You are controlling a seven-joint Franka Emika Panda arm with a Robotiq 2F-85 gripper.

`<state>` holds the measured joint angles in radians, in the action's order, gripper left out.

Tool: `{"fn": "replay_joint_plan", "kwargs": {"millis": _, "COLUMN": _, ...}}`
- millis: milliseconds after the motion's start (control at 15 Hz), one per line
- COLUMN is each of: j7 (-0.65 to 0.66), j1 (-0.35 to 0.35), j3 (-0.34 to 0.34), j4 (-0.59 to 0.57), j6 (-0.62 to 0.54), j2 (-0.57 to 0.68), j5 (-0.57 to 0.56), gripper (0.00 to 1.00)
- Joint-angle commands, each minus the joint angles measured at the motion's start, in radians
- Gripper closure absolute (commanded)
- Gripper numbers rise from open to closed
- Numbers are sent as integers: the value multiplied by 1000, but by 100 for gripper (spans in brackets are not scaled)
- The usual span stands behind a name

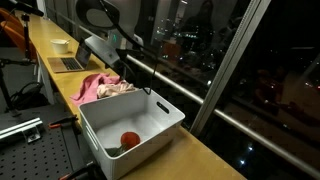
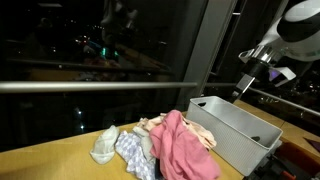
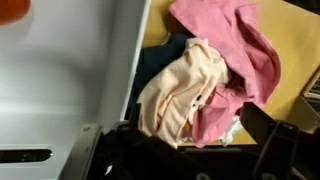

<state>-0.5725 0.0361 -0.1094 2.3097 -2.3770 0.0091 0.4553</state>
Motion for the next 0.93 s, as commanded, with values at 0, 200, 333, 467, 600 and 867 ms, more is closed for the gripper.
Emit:
{"fn": "replay_joint_plan", "kwargs": {"millis": 0, "j7": -31, "j1": -1, "j3": 32, "j4": 38, "j6": -34, "j2": -18, "j5": -79, "gripper": 0}}
{"fn": "replay_joint_plan", "kwargs": {"millis": 200, "j7": -35, "j1": -1, "j3": 43, "j4": 34, "j6": -54, "j2": 24, "j5": -114, "gripper": 0}}
{"fn": "replay_joint_plan", "kwargs": {"millis": 333, "j7": -24, "j1": -6, "j3": 47, "j4": 27, "j6": -64, "j2": 54, "j5": -141, "gripper": 0}}
{"fn": "replay_joint_plan", "kwargs": {"millis": 467, "j7": -17, "j1": -14, "j3": 51, "j4": 23, "j6": -80, "j2": 82, "j5": -172, "gripper": 0}}
{"fn": "replay_joint_plan", "kwargs": {"millis": 600, "j7": -4, "j1": -23, "j3": 59, "j4": 22, "j6": -94, "j2": 105, "j5": -216, "gripper": 0}}
{"fn": "replay_joint_plan", "kwargs": {"millis": 867, "j7": 9, "j1": -54, "j3": 76, "j4": 19, "j6": -104, "j2": 123, "j5": -282, "gripper": 0}}
